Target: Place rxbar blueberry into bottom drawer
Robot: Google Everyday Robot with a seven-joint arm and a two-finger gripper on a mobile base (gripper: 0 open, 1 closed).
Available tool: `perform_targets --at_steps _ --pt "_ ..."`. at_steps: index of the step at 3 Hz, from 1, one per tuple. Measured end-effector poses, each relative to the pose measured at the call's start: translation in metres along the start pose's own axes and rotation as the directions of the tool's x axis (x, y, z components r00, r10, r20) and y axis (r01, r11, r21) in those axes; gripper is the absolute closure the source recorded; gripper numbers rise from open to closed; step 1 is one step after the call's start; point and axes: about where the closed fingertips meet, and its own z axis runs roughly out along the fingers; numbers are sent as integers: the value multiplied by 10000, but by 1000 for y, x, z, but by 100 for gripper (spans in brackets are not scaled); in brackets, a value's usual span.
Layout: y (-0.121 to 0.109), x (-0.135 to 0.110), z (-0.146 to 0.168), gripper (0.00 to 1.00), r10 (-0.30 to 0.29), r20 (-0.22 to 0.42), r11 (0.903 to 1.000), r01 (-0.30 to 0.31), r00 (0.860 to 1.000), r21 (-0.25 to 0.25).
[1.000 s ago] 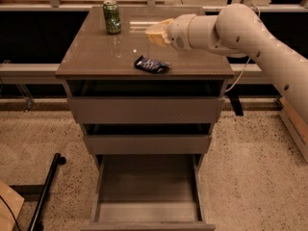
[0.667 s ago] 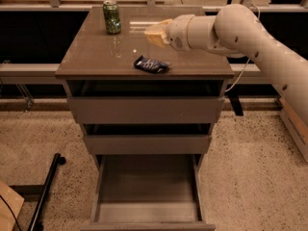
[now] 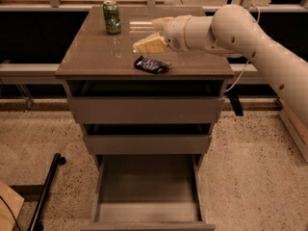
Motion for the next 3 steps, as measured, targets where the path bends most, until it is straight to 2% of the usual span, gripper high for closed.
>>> perform_targets --at_steps 1,2,3 --pt "2 2 5 0 -168 -213 9999 167 9996 -36" --pt "9 24 19 0 -220 -969 9995 195 9951 -261" --pt "18 58 29 0 54 -1849 9978 -174 9828 -632"
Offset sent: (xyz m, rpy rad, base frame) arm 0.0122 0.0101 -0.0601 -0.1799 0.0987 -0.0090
